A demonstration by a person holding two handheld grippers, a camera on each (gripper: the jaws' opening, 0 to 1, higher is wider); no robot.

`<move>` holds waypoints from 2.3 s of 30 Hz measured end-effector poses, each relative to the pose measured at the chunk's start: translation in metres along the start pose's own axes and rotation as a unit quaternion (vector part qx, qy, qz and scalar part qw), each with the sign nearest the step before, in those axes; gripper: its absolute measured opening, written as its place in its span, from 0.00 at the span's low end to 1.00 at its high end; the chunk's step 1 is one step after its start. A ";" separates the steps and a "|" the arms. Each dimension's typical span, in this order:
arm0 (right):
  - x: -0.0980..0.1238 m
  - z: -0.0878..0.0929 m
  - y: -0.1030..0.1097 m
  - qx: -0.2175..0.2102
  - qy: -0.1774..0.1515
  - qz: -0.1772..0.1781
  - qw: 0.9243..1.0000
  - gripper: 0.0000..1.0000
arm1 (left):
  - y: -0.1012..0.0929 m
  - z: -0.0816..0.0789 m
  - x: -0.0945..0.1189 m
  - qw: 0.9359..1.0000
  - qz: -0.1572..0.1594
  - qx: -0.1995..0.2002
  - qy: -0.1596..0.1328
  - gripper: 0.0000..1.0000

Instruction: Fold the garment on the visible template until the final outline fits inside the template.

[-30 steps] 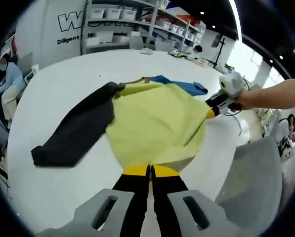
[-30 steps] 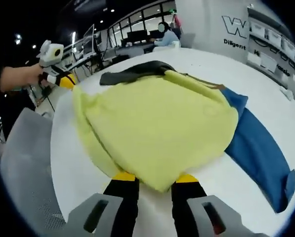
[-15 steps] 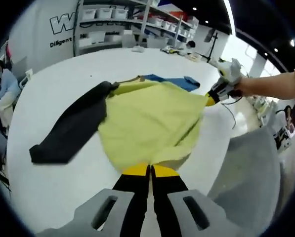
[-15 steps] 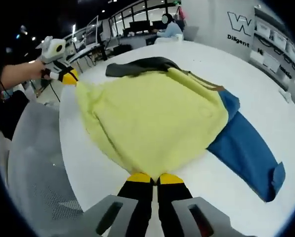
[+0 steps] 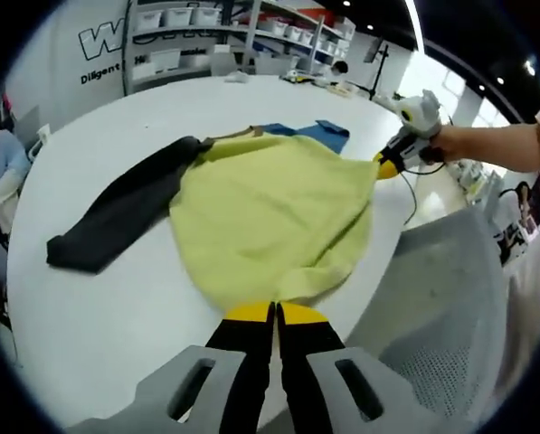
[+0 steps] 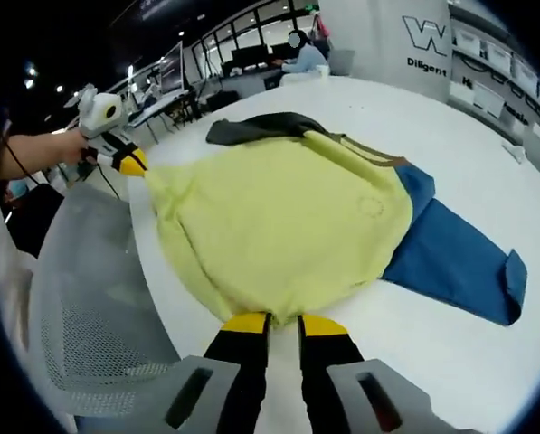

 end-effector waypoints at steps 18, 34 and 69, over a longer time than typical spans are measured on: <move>-0.019 0.008 0.009 0.071 0.027 -0.007 0.997 0.00 | -0.011 0.003 0.001 1.000 -0.007 -0.001 0.013 0.04; 0.030 0.037 0.057 0.027 0.064 -0.086 0.994 0.00 | -0.020 0.022 -0.001 0.997 0.034 -0.025 0.070 0.04; -0.005 -0.040 -0.125 0.025 -0.016 0.120 0.992 0.30 | 0.119 -0.110 -0.061 0.996 -0.068 -0.053 -0.033 0.37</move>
Point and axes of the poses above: the point that each gripper's makers call its tool centre point, and the gripper's own axes: x roughly backward along the fingers, y roughly to its left, z roughly out of its underside, the point moved 10 cm from there along x, roughly backward along the fingers, and after that the axes turned 9 degrees about x, right-handed, at the moved point
